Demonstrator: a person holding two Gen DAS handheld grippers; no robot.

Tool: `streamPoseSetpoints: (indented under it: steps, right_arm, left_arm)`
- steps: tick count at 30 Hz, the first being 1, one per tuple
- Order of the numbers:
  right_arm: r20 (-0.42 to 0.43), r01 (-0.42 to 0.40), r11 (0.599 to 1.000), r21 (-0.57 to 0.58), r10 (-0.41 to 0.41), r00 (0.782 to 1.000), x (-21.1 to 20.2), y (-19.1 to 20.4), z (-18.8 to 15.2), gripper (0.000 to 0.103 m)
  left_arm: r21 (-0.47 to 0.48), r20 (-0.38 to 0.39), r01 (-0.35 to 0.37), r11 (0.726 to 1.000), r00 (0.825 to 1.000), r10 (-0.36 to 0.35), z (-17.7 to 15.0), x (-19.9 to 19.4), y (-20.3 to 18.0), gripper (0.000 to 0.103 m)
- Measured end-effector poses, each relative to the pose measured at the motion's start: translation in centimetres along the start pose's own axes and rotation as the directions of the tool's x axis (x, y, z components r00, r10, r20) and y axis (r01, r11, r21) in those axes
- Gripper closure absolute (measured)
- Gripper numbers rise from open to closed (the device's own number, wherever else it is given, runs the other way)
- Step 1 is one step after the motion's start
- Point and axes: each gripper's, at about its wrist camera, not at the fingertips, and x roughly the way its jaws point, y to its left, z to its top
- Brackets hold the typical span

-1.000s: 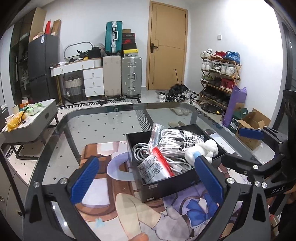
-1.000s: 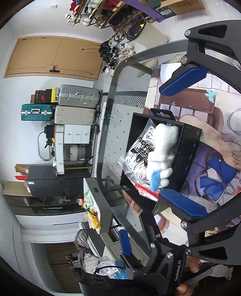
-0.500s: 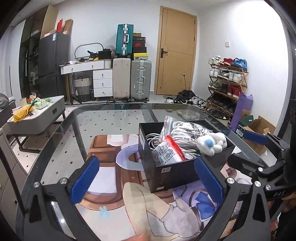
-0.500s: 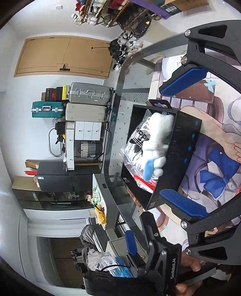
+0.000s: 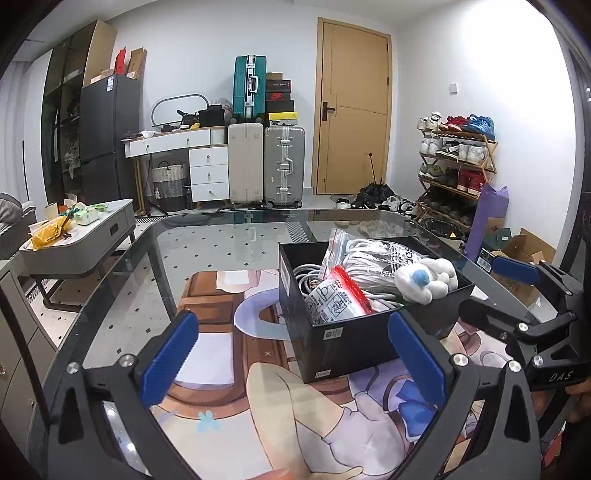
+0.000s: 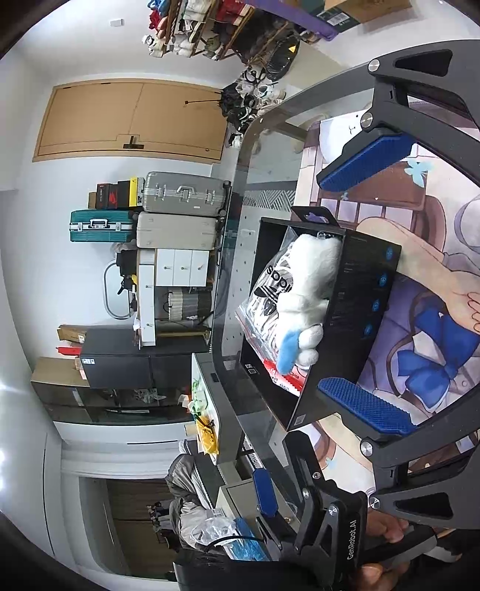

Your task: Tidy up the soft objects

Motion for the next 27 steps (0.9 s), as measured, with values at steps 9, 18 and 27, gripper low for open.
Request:
streamPoseSetpoints:
  steps: [9,18,27]
  right_arm:
    - [0.029,0.017,0.999,0.029,-0.018,0.999,-0.54,-0.54,-0.08,0.001]
    - [0.034,0.015,0.999,0.039,-0.017,0.999,-0.69,-0.87,-0.02,0.001]
    - [0.034,0.019,0.999,0.032,-0.02,0.999,-0.63,-0.56,0.05,0.001]
  left_arm:
    - [0.019,0.01,0.006,1.0,1.0,-0.007,-0.1,-0.26,-0.51,0.0]
    - [0.004,0.021,0.014,1.0,1.0,-0.014,-0.19,-0.26,-0.4,0.0]
    - [-0.014,0.014,0.016,1.0,1.0,-0.016,-0.24,-0.08,-0.02,0.0]
